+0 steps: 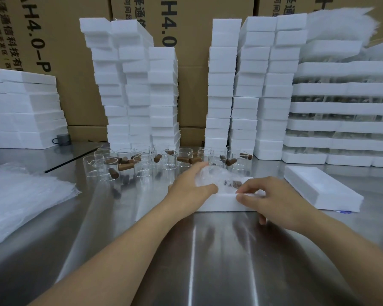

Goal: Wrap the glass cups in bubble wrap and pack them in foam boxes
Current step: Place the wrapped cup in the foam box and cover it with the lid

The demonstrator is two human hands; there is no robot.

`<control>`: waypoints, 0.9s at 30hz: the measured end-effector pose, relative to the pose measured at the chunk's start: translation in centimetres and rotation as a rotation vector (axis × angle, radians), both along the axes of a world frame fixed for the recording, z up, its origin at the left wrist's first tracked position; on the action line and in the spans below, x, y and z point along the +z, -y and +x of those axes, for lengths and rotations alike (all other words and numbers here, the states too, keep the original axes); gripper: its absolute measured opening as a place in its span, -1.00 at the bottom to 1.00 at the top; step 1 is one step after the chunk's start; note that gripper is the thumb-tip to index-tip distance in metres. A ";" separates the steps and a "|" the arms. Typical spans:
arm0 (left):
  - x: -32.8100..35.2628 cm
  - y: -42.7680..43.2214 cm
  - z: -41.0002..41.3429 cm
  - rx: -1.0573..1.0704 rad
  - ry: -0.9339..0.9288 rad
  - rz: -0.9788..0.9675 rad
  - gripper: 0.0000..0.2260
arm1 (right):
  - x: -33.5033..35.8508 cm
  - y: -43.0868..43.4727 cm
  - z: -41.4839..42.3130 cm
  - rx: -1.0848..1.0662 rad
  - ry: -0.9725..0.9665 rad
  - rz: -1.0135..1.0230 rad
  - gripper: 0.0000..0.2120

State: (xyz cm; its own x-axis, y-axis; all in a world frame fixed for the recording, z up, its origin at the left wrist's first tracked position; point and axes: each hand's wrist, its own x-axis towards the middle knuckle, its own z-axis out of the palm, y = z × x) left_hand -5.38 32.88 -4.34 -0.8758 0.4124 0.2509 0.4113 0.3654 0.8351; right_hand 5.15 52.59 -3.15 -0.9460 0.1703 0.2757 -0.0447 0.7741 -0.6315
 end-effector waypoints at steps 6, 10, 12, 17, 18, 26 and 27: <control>0.4 0.2 0.0 0.043 0.041 0.158 -0.36 | -0.2 -0.2 -0.2 -0.012 -0.055 -0.004 -0.89; 0.5 0.7 -0.9 0.187 -0.010 0.266 -0.87 | -0.4 -0.6 -0.5 -0.120 -0.175 0.053 -0.87; 0.4 0.8 -1.2 0.207 -0.034 0.269 -0.92 | -0.5 -0.7 -0.6 -0.177 -0.225 0.096 -0.83; 0.0 0.8 -1.2 0.213 -0.130 0.134 -0.87 | -0.9 -0.6 -0.7 -0.174 -0.216 0.235 -0.66; -0.1 0.8 -1.2 0.214 -0.134 0.094 -0.87 | -0.9 -0.4 -0.6 -0.160 -0.171 0.248 -0.57; -0.7 0.6 -1.7 0.165 -0.167 0.021 -0.76 | -0.8 0.2 -0.5 -0.112 -0.083 0.195 -0.57; -0.8 0.6 -1.8 0.164 -0.183 -0.002 -0.77 | -0.8 0.2 -0.5 -0.113 -0.091 0.190 -0.59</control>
State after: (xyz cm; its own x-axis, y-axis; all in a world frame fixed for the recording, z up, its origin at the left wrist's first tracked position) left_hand -7.14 32.25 -5.16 -0.8712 0.2690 0.4106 0.4905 0.4415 0.7513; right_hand 4.63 52.37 -3.98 -0.8936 0.2110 0.3961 -0.0008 0.8818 -0.4716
